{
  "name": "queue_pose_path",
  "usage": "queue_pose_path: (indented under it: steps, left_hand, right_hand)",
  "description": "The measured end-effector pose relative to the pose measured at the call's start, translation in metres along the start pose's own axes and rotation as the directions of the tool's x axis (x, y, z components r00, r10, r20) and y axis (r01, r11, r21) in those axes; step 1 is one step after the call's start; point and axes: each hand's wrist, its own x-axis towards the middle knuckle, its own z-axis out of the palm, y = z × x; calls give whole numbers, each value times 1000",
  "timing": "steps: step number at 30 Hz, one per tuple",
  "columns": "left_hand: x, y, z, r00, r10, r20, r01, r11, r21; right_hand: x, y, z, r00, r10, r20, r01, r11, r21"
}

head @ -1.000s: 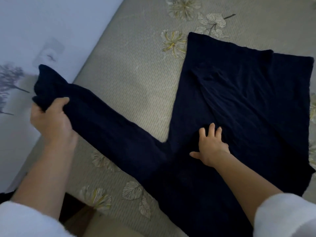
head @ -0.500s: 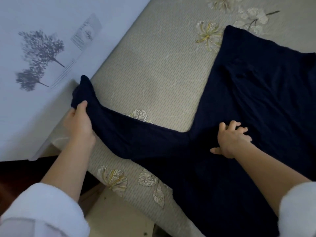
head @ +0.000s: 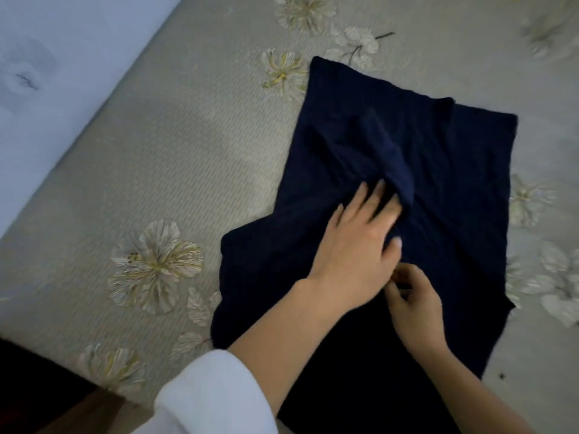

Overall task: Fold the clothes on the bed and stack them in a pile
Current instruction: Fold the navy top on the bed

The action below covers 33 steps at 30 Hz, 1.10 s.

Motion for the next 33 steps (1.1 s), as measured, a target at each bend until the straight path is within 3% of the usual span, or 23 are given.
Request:
queue_pose_path:
  steps: [2,3,7,11,16,19,22,24,27,29,33]
  left_hand:
    - [-11,-2,27,935,-111,337,59,985,161]
    - [-20,-9,35,902,-168,398,76,969,237]
    - [-67,-43,39,904,-320,284,178,885,430]
    - [-104,-59,30,899,-360,249,205,850,486]
    - [-111,-64,31,932,-305,198,164,838,520]
    - [-100,-58,36,942,-291,169,155,820,551]
    - [-94,-46,44,947,-285,151,165,830,532]
    - [-96,-40,51,949,-278,146,166,839,519]
    - [-101,-37,58,947,-289,138,179,834,522]
    - [-105,-40,56,948,-293,126,194,843,502]
    - [-116,-46,47,913,-374,166,279,866,414]
  right_hand:
    - [7,11,-16,976,200,-82,-184,968,169]
    - [12,15,-23,955,284,-83,-257,936,241]
    - [33,14,-32,889,458,25,-425,803,417]
    - [59,-2,-24,881,472,38,-446,801,400]
    - [99,-30,-28,819,570,61,-408,506,760]
    - [123,-39,-54,865,488,-120,-236,606,760]
    - [139,-31,-79,823,508,-256,-147,624,767]
    - [142,-11,-87,802,569,-183,-267,616,741]
    - [137,21,-85,768,631,111,-562,581,589]
    - [136,30,-83,774,620,130,-568,589,575]
    - [140,32,-85,807,591,-5,-456,628,630]
